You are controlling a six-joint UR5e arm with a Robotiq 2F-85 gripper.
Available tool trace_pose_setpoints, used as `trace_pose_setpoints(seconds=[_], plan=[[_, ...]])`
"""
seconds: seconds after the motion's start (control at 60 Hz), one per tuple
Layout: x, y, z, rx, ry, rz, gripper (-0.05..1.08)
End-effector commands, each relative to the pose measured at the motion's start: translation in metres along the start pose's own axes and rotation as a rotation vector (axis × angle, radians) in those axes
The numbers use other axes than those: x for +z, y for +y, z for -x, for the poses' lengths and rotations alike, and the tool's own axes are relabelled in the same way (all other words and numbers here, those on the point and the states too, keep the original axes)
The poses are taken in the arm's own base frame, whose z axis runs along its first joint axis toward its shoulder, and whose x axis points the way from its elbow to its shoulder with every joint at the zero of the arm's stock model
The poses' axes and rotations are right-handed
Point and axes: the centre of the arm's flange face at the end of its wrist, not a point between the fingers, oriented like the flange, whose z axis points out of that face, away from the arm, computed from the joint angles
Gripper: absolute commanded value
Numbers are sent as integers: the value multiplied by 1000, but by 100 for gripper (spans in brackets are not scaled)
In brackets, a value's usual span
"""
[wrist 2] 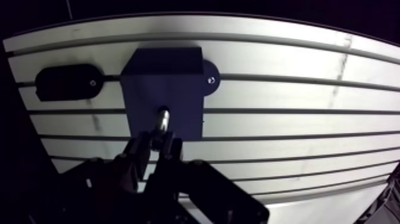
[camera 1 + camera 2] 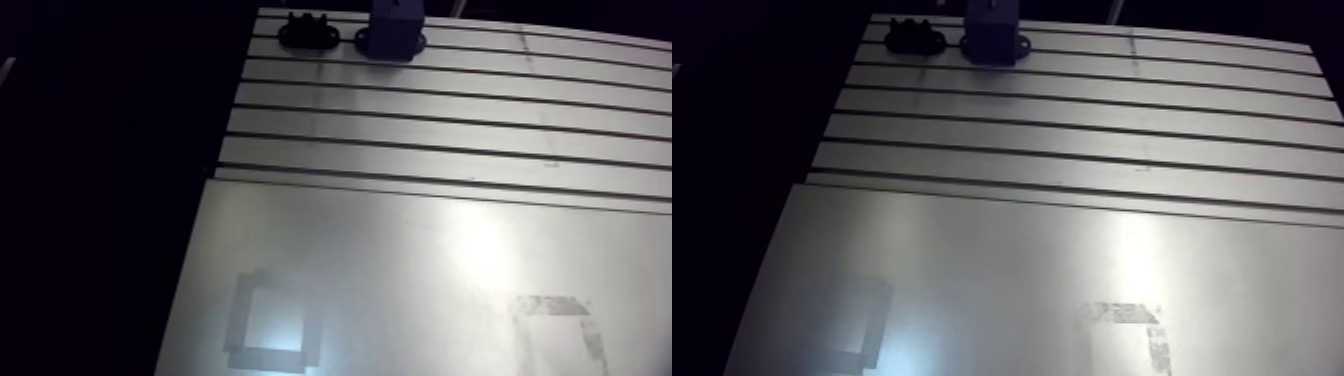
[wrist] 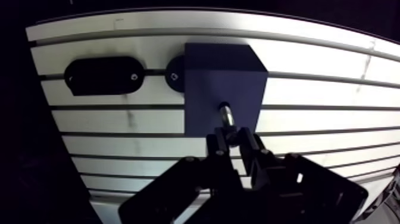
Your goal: Pick up the M10 bolt and insert it into the hole until fully seated.
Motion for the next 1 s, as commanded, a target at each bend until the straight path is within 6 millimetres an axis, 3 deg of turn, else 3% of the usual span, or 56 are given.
trace_pose_setpoints(seconds=[0.017, 1.0], plan=[[0, 0, -4, 0, 23, -1, 107], [5, -1, -4, -20, 22, 0, 107]])
